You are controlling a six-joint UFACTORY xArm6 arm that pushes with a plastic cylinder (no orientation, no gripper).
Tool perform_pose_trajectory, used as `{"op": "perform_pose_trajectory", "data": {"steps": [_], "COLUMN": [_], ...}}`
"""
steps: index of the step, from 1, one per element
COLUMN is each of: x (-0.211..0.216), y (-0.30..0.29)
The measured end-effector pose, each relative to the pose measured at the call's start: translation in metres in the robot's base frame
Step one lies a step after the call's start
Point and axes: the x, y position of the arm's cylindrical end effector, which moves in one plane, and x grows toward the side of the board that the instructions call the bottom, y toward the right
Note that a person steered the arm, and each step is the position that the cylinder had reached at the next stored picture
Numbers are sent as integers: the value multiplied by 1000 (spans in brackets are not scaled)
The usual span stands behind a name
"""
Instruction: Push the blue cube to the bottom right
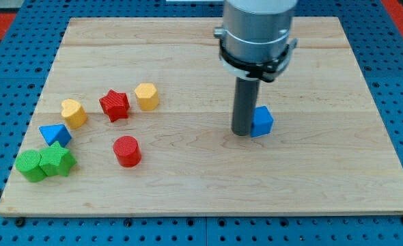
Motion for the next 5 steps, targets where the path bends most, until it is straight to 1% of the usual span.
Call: {"op": "perform_pose_trajectory", "data": {"steps": [1,2,3,5], "x": [-42,-25,28,30], "y": [-20,24,59,82]}}
